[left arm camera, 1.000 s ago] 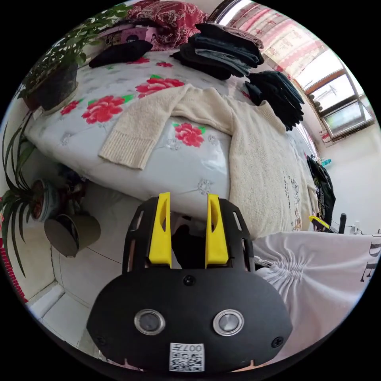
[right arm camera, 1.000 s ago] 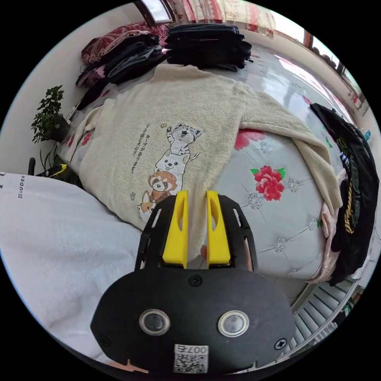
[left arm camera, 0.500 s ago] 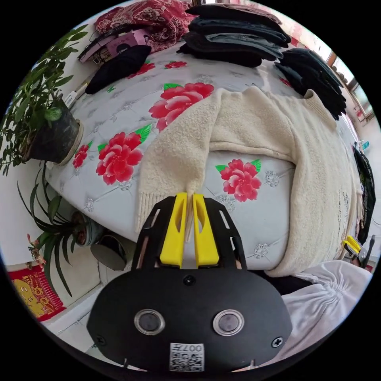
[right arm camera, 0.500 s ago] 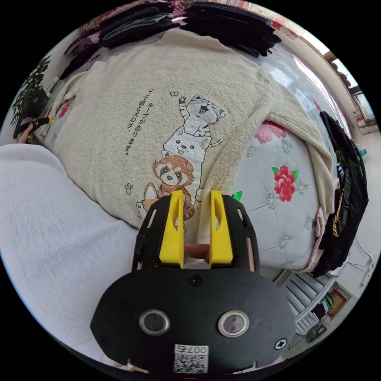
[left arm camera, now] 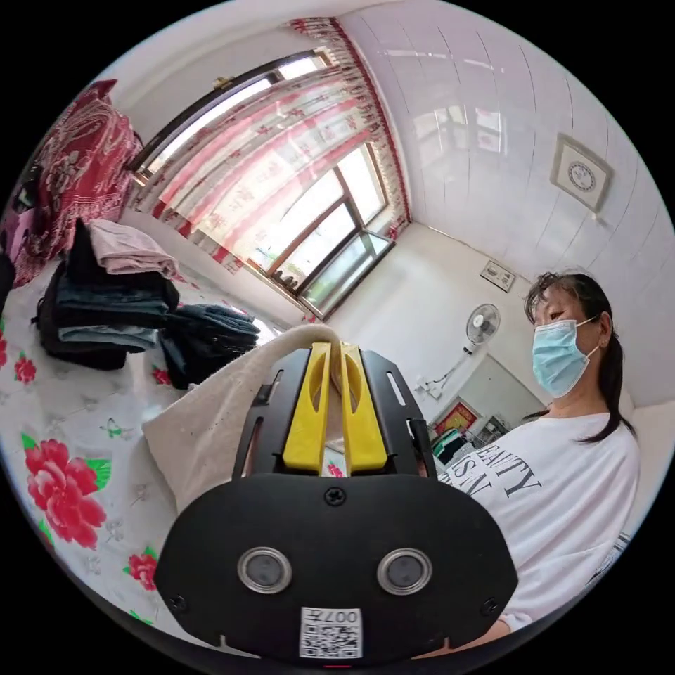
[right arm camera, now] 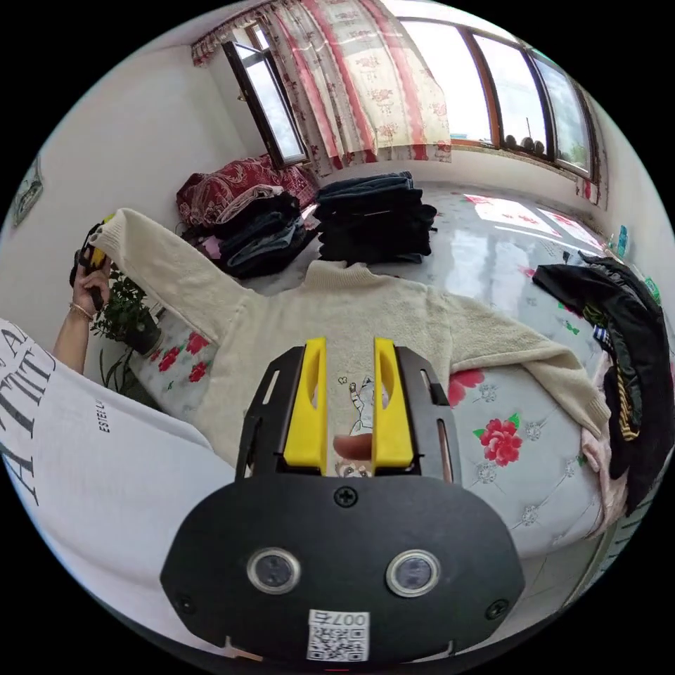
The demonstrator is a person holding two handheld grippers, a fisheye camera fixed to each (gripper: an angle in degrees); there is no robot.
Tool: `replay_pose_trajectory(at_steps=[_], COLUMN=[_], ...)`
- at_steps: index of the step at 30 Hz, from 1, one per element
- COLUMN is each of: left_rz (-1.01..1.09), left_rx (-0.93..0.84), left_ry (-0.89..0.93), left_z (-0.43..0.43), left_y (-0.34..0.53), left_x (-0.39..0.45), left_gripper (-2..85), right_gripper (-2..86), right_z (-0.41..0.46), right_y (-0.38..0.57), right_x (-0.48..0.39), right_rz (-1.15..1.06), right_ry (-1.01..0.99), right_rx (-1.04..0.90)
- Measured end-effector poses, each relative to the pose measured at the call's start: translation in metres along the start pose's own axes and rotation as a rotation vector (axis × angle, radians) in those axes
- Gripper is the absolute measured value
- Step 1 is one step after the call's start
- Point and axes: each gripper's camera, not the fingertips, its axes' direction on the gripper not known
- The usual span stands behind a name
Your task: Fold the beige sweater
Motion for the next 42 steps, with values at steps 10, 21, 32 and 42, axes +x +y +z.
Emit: replay_pose_trajectory(at_steps=[10, 21, 32, 42], left_rz=[-0.087, -0.366, -0.48, -0.596], left_rx=[-0.461, -0.544, -0.455, -0.365], left_ry=[-0.31, -0.678, -0.791, -0.898], left_z=[0.197, 0.145, 0.151, 0.098], left_y=[0.114, 0.215, 0.238, 0.254], left_x=[-0.053, -0.164, -0.257, -0.281], left_gripper=[11.9, 10.2, 8.7, 6.1], right_gripper=[9.4, 8.7, 7.4, 0.5], right_z=[-0.007, 0.006, -0.022, 0.007], right_y=[-0.011, -0.001, 0.021, -0.074], right_x=[0.065, 0.224, 0.428, 0.39], right_rz=[0.131, 0.507, 1.01, 0.754], right_ry=[-0.03, 0.05, 0.261, 0.24], right_rx=[-0.057, -0.046, 0.123, 0.248])
